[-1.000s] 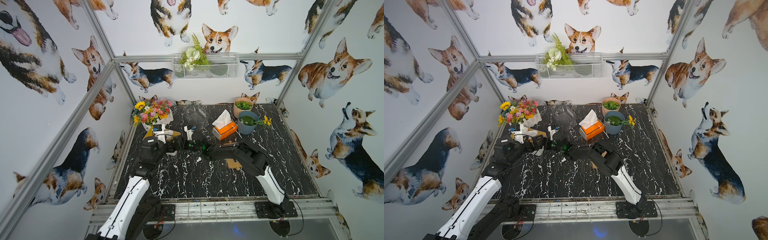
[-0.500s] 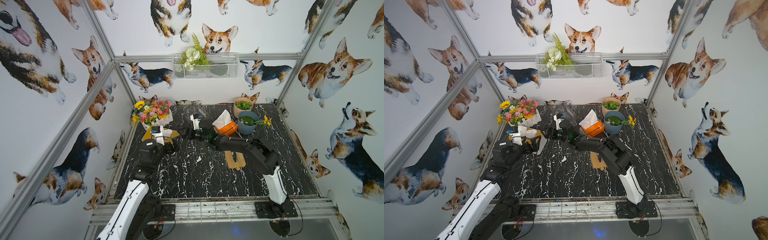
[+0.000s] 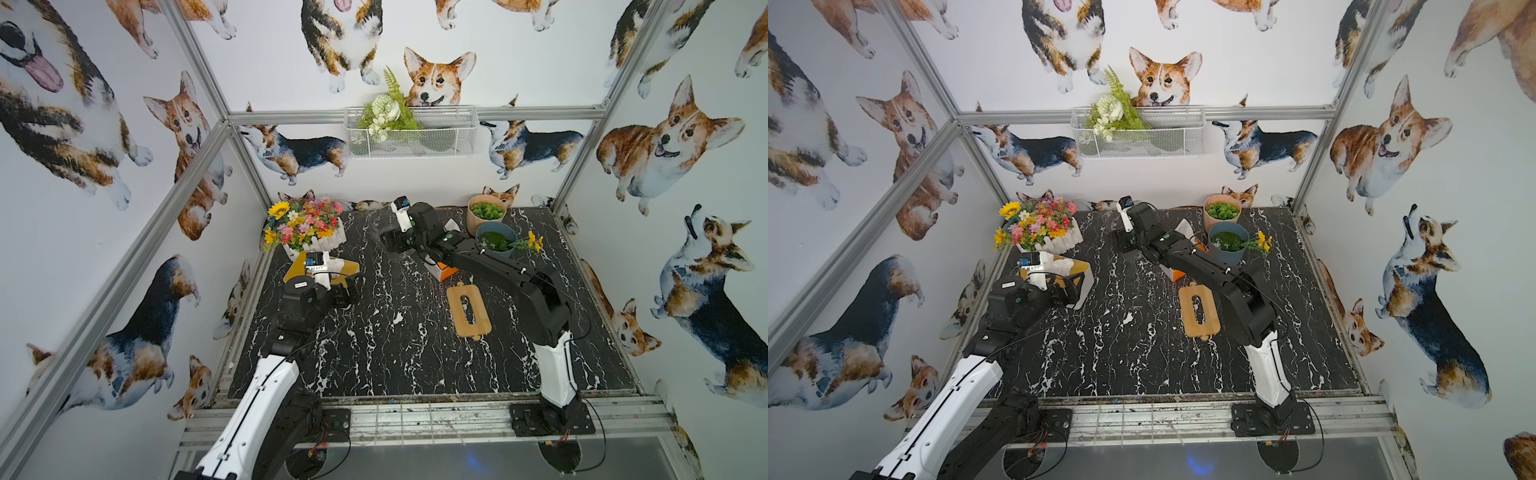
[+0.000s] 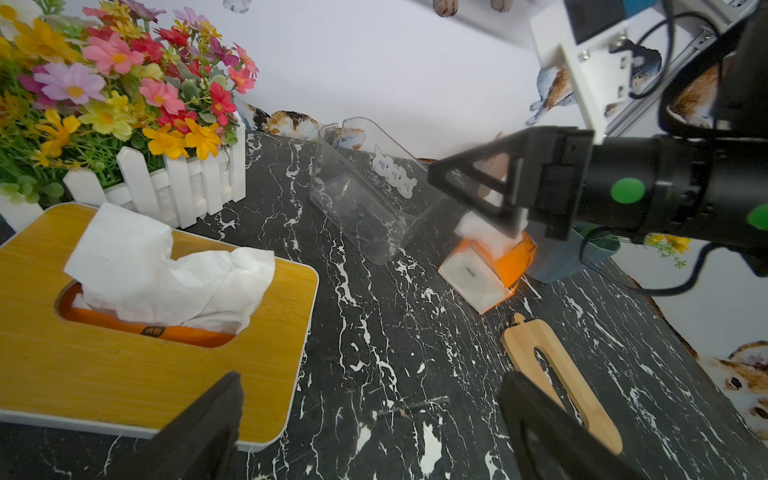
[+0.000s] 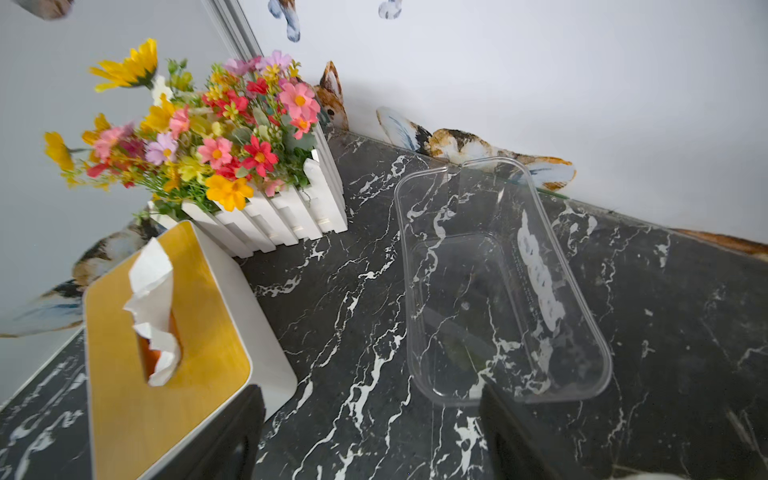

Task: Put the tissue paper into the tissue box
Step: Pick up the tissue box from the center of the board.

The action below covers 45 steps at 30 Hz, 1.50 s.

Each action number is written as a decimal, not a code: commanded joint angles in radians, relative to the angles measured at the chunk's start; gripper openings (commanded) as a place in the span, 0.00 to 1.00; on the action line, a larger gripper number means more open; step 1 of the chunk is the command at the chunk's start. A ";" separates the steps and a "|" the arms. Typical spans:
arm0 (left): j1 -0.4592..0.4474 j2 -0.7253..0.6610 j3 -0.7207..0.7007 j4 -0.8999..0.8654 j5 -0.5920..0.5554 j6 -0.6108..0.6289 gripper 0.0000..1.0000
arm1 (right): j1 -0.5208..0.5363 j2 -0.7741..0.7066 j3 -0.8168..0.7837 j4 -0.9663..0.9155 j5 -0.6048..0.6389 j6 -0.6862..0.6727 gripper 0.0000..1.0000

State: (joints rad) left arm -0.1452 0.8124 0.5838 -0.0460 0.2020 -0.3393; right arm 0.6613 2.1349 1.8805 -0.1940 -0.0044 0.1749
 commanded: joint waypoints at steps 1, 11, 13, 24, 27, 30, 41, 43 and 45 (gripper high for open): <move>0.002 -0.004 0.004 0.018 0.017 0.000 1.00 | -0.002 0.110 0.164 -0.188 0.024 -0.078 0.76; 0.007 -0.007 -0.001 0.022 0.024 -0.003 1.00 | -0.001 0.338 0.419 -0.161 0.053 -0.034 0.48; 0.010 -0.008 -0.001 0.024 0.025 -0.004 1.00 | -0.001 0.352 0.424 -0.145 0.055 -0.037 0.46; 0.023 -0.001 -0.003 0.031 0.041 -0.010 1.00 | -0.001 0.392 0.437 -0.149 0.031 -0.038 0.17; 0.024 0.001 -0.003 0.033 0.042 -0.012 1.00 | -0.001 0.382 0.436 -0.161 0.022 -0.039 0.09; 0.026 0.002 -0.005 0.034 0.043 -0.013 1.00 | -0.001 0.347 0.417 -0.165 0.008 -0.044 0.02; 0.029 -0.011 -0.008 0.035 0.041 -0.014 1.00 | 0.019 0.022 0.174 -0.119 -0.089 -0.102 0.00; 0.032 -0.015 -0.010 0.036 0.042 -0.017 1.00 | 0.034 -0.069 0.082 -0.085 -0.091 -0.124 0.00; 0.032 -0.022 -0.014 0.041 0.050 -0.017 1.00 | 0.052 -0.167 -0.024 -0.050 -0.102 -0.148 0.00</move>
State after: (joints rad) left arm -0.1158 0.7979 0.5732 -0.0425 0.2398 -0.3519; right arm 0.6941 2.0552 1.9343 -0.3470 -0.0696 0.0811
